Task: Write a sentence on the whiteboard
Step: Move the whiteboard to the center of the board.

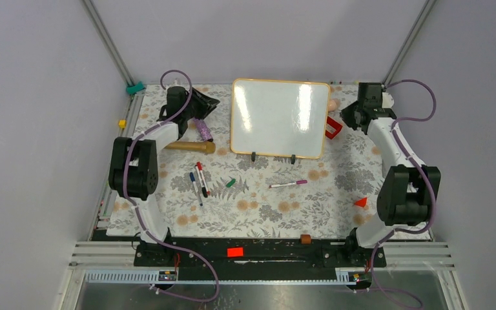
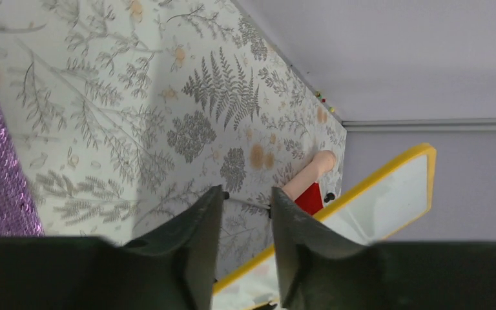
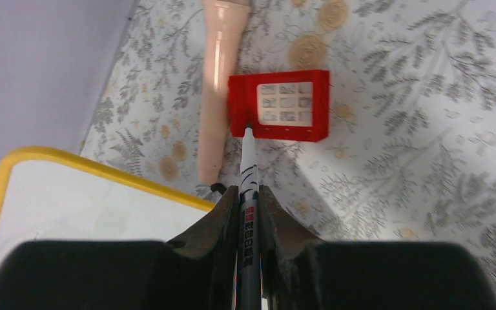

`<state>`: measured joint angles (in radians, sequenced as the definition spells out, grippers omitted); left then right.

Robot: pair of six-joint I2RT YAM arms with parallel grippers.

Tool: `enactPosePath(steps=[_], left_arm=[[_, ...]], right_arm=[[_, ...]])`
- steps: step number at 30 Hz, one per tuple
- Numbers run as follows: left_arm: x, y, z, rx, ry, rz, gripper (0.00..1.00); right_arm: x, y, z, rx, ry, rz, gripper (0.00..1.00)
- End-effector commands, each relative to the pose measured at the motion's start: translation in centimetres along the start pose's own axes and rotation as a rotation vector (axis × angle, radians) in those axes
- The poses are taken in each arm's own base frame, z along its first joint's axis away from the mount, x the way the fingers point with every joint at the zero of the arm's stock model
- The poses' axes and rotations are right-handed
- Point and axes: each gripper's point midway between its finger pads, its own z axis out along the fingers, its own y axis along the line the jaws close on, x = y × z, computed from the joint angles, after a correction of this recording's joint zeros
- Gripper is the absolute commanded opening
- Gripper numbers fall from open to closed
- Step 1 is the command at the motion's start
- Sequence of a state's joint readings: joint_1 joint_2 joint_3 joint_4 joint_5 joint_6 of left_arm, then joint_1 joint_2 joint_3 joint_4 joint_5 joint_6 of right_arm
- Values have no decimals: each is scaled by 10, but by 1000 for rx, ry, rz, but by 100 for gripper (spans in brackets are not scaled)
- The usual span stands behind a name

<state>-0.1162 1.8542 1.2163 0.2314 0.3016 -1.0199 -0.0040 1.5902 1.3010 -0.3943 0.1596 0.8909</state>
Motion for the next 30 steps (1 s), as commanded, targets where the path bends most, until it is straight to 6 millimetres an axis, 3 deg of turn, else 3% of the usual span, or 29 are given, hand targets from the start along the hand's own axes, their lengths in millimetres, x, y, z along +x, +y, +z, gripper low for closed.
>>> enactPosePath(steps=[1,7,14,25,30], left_arm=[[-16,-30,16,153,-19,35,26],[-3,-7,39,148,41,61,0],[35,-3,59,190,154,33,0],[87,-10,48,233,258,72,0],[89,-11,41,224,238,84,0]], right_arm=[[-1,37,13,-192,30,-11,0],[18,49,38,-235,150,-58,0],[32,44,56,-211,214,-40,0],[46,40,51,-268,288,-10,0],[22,37,63,-272,278,66,0]])
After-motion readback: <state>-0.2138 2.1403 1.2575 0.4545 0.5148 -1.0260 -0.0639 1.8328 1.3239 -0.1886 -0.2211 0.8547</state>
